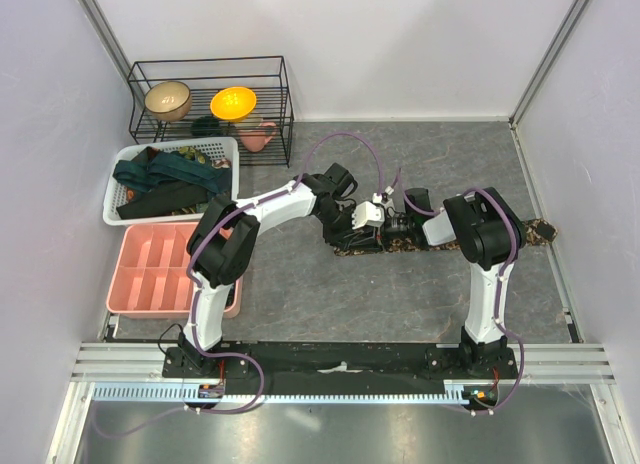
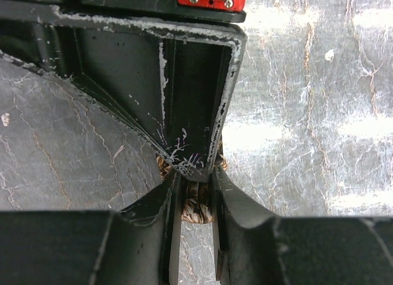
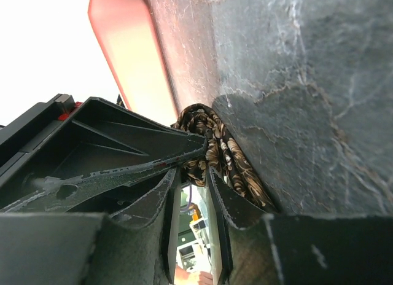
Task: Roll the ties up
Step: Roll the tie at the center of the board.
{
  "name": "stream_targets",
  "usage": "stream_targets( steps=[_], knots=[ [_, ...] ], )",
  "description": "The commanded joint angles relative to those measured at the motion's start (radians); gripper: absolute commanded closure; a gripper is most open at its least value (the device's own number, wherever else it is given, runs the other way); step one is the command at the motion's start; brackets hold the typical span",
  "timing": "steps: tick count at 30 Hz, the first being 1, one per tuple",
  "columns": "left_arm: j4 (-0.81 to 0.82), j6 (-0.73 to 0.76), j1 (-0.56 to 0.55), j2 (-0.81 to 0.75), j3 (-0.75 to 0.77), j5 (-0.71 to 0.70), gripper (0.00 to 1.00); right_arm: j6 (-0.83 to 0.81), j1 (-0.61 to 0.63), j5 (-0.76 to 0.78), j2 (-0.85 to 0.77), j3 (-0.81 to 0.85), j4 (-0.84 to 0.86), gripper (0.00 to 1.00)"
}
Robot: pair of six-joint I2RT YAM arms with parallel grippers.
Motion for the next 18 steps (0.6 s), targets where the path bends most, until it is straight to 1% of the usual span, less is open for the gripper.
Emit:
stream_targets(
  steps=[1,4,8,11,15,16,18],
  knots=[
    [-0.056,0.044,-0.01,0.048,-0.019,-0.036,0.73,0.098,0.007,0.026,0.016,-0.006,0.071,0.7],
    [-0.056,0.052,-0.01,0.047,-0.022,-0.032,0.73,0.069,0.007,0.044,0.004,-0.003,0.038,0.7],
    [-0.058,0.053,-0.01,0.047,-0.021,-0.029,0.73,0.073,0.01,0.05,-0.004,-0.009,0.032,0.71],
    [-0.056,0.056,-0.01,0.047,-0.021,-0.027,0.73,0.108,0.006,0.069,-0.008,-0.035,0.069,0.76],
    [-0.058,0.055,-0.01,0.047,-0.022,-0.033,0.73,0.107,-0.004,0.086,-0.04,-0.057,0.084,0.77],
    [-0.059,0.055,-0.01,0.048,-0.021,-0.035,0.73,0.087,-0.004,0.087,-0.047,-0.054,0.069,0.77],
    [-0.058,0.059,-0.01,0.047,-0.021,-0.033,0.73,0.024,-0.007,0.104,-0.06,-0.034,-0.018,0.77]
  ],
)
